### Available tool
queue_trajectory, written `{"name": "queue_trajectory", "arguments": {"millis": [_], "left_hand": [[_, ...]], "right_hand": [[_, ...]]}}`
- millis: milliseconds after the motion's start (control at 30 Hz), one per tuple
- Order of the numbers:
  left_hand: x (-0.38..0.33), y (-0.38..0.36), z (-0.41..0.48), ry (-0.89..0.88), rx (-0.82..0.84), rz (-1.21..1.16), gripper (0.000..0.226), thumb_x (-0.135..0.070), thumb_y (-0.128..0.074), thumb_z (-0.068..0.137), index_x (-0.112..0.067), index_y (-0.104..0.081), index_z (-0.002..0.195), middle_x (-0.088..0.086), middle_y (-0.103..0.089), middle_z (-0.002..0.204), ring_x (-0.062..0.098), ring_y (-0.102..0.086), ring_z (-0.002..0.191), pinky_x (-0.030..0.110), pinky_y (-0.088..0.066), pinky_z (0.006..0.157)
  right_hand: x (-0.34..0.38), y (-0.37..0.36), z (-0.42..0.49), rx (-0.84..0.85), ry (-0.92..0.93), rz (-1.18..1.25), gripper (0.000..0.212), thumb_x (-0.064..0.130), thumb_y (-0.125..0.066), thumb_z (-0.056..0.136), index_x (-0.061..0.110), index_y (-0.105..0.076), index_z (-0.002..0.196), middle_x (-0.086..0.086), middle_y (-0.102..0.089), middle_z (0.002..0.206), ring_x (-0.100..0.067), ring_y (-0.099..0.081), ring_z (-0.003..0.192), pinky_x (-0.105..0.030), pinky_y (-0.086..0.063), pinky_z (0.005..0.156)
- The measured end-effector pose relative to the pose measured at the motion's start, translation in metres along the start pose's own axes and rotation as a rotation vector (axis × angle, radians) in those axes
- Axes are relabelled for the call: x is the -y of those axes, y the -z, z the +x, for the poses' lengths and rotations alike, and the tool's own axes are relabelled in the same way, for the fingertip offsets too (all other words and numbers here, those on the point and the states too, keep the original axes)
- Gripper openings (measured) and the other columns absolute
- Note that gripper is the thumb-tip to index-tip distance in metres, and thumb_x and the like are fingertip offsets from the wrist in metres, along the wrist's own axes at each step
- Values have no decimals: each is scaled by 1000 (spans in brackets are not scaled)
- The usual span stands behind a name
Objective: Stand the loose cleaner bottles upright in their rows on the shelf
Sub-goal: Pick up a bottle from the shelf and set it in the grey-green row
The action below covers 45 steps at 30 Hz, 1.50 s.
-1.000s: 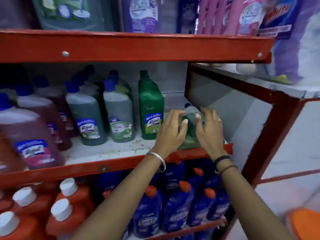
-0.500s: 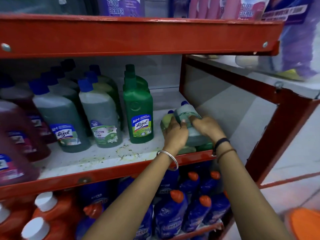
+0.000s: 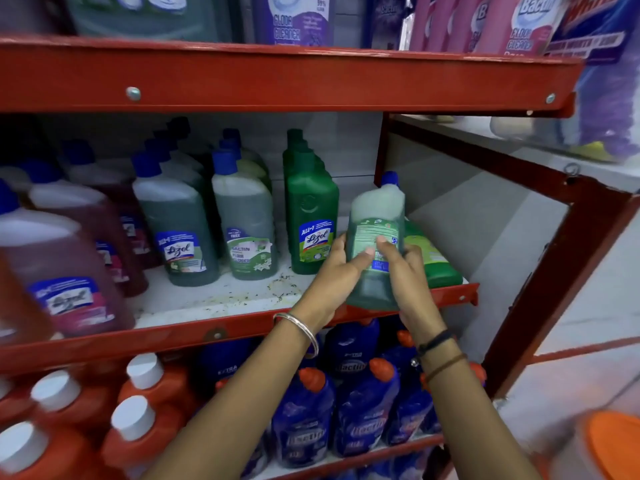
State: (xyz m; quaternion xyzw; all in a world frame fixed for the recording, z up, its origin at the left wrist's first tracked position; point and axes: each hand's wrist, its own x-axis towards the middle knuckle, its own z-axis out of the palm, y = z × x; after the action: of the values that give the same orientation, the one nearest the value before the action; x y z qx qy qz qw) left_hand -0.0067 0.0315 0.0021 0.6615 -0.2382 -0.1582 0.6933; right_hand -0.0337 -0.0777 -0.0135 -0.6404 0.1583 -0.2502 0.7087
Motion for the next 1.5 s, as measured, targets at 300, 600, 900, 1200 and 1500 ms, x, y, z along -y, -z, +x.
{"name": "queue_trajectory", "arguments": {"millis": [300, 600, 900, 1200, 1500], "left_hand": [[-1, 91, -76, -209, -136, 208, 66, -21, -56, 86, -34, -18, 139, 1, -36, 147, 12, -39, 132, 35, -33, 113], [2, 184, -97, -313, -470, 412, 75, -6, -54, 84, -27, -14, 144, 1, -26, 150, 18, -29, 139, 48, -27, 115], [27, 216, -90, -250, -545, 473, 82, 4, -53, 82, -25, -10, 145, 8, -24, 152, 22, -25, 141, 47, -29, 115], [38, 214, -90, -204, -641, 380, 51, -7, -52, 88, -12, -31, 135, 12, -47, 133, 24, -48, 122, 42, -44, 103], [43, 185, -119, -294, -703, 472, 53, 15, -33, 83, -6, -35, 132, 8, -42, 133, 15, -40, 125, 11, -30, 106]], "right_hand": [[-6, -86, -69, 266, 214, 2, 37, 13, -53, 92, 6, -35, 123, 6, -59, 103, -3, -64, 87, -17, -54, 77], [-13, -184, -73, 545, 296, -147, 45, 14, -56, 91, 10, -34, 130, 7, -57, 117, 3, -58, 107, -20, -47, 96], [-43, -213, -57, 581, 253, -244, 71, 42, -71, 76, 26, -35, 134, -7, -47, 139, -19, -47, 129, -47, -40, 109], [-47, -213, -55, 345, 322, -346, 54, 28, -81, 68, 9, -48, 107, -10, -64, 105, -20, -65, 94, -30, -56, 77], [-44, -207, -56, 455, 367, -418, 60, 54, -66, 74, 17, -58, 121, -2, -56, 122, -10, -62, 106, -24, -52, 90]]}}
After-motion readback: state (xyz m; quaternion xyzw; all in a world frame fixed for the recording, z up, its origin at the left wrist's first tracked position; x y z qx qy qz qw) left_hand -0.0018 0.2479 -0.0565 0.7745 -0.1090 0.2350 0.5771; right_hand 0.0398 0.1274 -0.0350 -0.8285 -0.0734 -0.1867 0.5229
